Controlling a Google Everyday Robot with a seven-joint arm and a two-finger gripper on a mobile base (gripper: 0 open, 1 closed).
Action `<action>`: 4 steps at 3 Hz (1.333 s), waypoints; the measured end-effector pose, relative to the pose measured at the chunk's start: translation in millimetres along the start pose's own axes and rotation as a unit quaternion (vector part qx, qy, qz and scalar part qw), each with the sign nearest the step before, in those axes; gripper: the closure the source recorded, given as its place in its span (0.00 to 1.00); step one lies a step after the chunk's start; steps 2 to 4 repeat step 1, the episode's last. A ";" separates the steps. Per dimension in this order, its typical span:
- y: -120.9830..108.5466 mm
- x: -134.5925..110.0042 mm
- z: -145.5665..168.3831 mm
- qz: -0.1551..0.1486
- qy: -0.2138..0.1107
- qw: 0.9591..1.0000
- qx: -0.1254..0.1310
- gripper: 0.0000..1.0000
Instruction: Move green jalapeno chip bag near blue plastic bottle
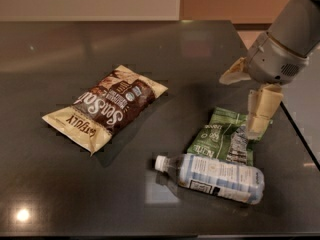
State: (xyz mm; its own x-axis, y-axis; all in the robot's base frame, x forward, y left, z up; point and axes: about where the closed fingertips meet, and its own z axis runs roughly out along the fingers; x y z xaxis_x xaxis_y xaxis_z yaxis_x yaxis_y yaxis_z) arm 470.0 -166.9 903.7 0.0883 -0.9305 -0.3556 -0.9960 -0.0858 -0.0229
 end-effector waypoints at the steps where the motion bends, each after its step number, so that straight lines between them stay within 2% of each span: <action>1: -0.3 -0.1 0.0 0.000 0.000 1.000 0.001 0.00; 4: -0.3 -0.1 0.0 0.000 0.000 1.000 0.001 0.00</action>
Offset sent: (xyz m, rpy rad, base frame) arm 0.0000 0.0000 0.0000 0.0000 0.0000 0.0000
